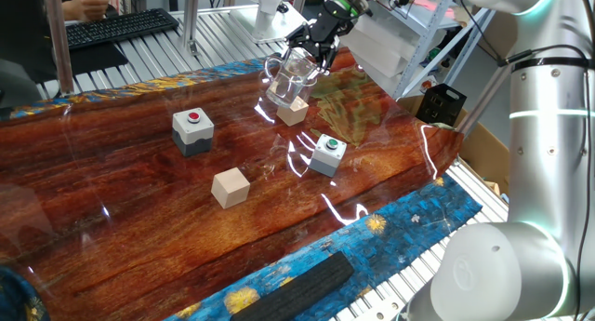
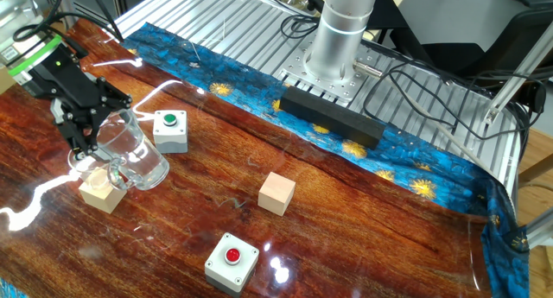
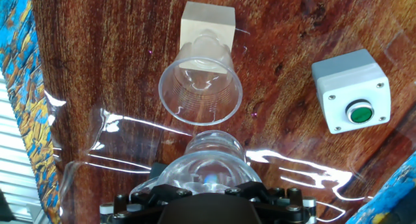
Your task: Pour the water from one cup into another empty cup
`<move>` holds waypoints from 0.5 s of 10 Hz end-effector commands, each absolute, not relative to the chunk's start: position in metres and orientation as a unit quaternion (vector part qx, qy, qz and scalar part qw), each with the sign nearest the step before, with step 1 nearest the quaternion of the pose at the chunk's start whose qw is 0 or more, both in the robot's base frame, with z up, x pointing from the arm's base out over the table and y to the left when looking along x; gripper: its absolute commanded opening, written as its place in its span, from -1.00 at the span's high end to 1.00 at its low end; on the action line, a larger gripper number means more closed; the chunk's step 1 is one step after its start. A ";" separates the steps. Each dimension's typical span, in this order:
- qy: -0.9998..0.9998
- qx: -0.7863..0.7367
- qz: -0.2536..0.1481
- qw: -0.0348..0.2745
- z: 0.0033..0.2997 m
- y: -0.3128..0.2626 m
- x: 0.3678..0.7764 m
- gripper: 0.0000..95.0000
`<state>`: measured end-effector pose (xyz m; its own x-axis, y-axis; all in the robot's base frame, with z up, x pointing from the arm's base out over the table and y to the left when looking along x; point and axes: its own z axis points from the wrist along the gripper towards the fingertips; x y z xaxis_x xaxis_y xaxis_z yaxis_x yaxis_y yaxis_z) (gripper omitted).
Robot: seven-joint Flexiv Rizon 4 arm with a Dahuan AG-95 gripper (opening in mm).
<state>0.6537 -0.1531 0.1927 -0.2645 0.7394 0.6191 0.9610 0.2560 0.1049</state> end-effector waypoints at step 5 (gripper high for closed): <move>-0.757 -0.557 -0.247 0.237 0.193 -0.153 0.655 1.00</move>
<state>0.6556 -0.1536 0.1927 -0.2683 0.7264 0.6328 0.9595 0.2599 0.1086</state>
